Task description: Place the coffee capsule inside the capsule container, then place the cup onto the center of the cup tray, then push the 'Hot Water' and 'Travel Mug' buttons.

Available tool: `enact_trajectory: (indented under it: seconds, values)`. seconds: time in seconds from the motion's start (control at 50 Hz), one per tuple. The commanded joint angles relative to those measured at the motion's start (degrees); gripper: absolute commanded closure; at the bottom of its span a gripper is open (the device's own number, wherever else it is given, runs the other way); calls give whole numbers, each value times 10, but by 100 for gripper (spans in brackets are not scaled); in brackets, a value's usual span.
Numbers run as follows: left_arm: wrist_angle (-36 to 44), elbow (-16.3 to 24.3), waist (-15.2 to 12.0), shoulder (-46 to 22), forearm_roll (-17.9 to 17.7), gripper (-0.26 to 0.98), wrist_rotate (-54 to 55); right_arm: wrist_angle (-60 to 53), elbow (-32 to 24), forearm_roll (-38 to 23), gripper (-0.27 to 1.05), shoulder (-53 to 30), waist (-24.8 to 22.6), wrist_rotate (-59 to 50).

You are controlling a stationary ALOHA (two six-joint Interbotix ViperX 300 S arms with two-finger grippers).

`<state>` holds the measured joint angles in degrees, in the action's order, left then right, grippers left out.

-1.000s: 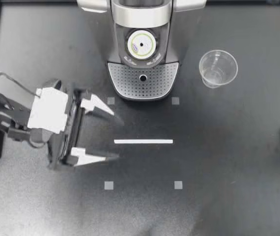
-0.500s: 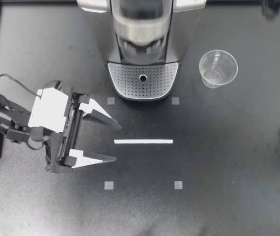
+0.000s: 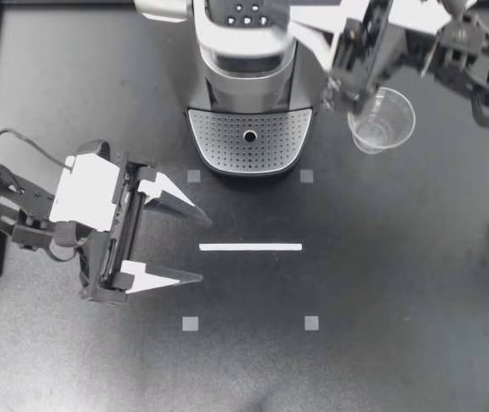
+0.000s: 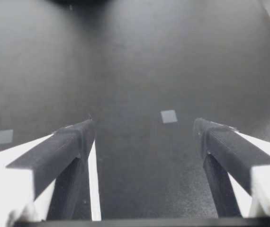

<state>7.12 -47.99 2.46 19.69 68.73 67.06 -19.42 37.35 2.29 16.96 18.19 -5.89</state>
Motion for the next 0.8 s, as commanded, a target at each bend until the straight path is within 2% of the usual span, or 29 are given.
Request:
enact_trajectory:
  seconds: [0.0,0.24,0.4,0.6,0.68,0.78]
  values:
    - [3,6,-1,4,-4,-4,0,-11,5,3,74,8,-13,-5]
    - [2,8,-1,-1,-5,-4,0,-22,37,3,74,23,-28,-34]
    - [3,9,-1,-4,-6,-4,1,17,67,30,74,106,-16,-69]
    - [2,4,-1,-9,-9,-4,0,167,189,89,74,224,46,-149]
    - [2,4,-1,-12,-8,-4,0,202,245,91,74,269,76,-192]
    - [2,4,-1,-18,-8,-4,0,224,289,91,74,305,116,-230]
